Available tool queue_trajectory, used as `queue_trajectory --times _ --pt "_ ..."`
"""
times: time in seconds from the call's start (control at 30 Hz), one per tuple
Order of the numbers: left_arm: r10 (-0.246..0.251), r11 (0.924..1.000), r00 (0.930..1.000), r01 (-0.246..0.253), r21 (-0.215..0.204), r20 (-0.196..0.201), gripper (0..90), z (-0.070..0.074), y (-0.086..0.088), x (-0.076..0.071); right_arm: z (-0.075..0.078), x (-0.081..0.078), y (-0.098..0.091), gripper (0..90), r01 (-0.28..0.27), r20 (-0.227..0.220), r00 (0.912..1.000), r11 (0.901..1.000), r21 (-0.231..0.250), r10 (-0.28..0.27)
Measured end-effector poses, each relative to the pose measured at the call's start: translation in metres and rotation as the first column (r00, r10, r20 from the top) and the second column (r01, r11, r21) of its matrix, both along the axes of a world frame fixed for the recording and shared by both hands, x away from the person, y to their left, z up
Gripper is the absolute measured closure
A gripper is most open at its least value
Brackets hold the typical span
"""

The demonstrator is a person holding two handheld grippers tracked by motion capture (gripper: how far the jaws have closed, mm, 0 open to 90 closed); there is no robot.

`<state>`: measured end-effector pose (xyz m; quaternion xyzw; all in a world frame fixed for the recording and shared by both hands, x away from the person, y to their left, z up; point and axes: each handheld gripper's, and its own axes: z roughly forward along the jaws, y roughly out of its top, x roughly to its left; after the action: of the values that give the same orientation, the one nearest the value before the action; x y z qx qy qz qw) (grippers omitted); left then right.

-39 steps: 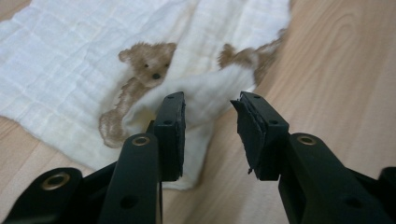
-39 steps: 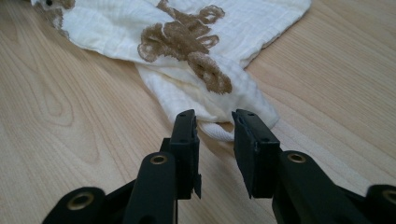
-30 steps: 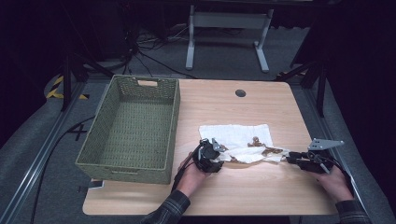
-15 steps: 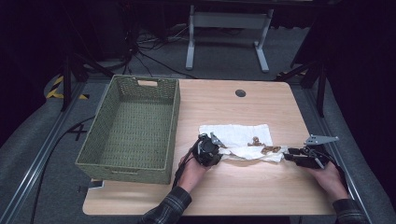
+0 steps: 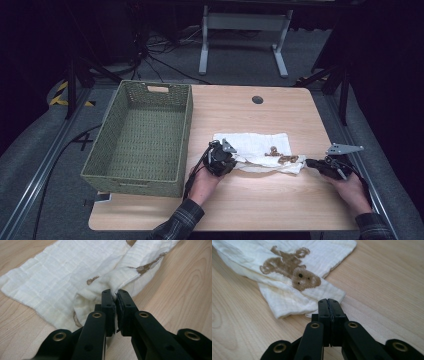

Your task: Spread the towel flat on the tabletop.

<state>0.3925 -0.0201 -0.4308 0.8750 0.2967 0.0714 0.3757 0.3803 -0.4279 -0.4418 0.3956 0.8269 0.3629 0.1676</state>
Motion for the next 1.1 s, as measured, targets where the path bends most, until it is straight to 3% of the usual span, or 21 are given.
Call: queue_trajectory --times 0.13,0.2,0.3,0.37,0.5,0.6,0.67,0.83,0.93,1.1 --pt "-0.005 0.9998 1.0 0.005 -0.019 0.003 79.8 0.001 0.0 -0.003 0.007 -0.007 -0.001 89.9 -0.01 0.031 0.9995 0.9997 0.021 0.009" --pt "-0.005 1.0 0.9999 0.005 -0.008 0.009 77.8 0.001 0.0 -0.002 0.007 -0.007 -0.001 89.7 -0.008 0.03 0.9995 0.9996 0.026 0.008" --pt "0.015 0.9999 0.9998 -0.015 -0.005 0.012 68.8 -0.001 -0.002 -0.001 0.002 -0.001 0.003 77.3 -0.001 0.022 0.9998 0.9999 0.013 0.001" --pt "0.002 1.0 1.0 -0.002 -0.001 0.006 64.7 -0.003 -0.004 -0.001 0.0 0.003 0.005 71.8 0.016 0.015 0.9998 0.9999 0.004 -0.016" --pt "-0.024 0.9994 0.9997 0.024 0.025 0.005 58.3 -0.01 -0.012 0.003 -0.006 0.01 0.007 69.3 0.045 -0.006 0.999 0.999 -0.009 -0.045" --pt "-0.024 0.9989 0.9997 0.024 0.039 -0.004 60.3 -0.016 -0.016 0.006 -0.01 0.012 0.008 74.2 0.045 -0.02 0.9988 0.9989 -0.014 -0.046" --pt "-0.019 0.998 0.9998 0.019 0.06 -0.012 66.0 -0.019 -0.018 0.008 -0.011 0.012 0.009 79.5 0.042 -0.028 0.9987 0.9988 -0.026 -0.043" --pt "-0.007 0.9989 0.9998 0.007 0.046 -0.019 83.9 -0.017 -0.015 0.012 -0.011 0.011 0.011 88.9 0.034 -0.019 0.9992 0.9989 -0.032 -0.034" --pt "-0.009 0.9995 0.9998 0.009 0.031 -0.017 85.1 -0.017 -0.013 0.013 -0.008 0.009 0.009 89.2 0.031 -0.008 0.9995 0.9992 -0.024 -0.031" --pt "-0.026 0.9996 0.9995 0.026 -0.005 -0.015 84.7 -0.004 -0.006 0.008 0.004 0.002 0.006 89.4 0.002 0.03 0.9995 1.0 -0.004 -0.002"
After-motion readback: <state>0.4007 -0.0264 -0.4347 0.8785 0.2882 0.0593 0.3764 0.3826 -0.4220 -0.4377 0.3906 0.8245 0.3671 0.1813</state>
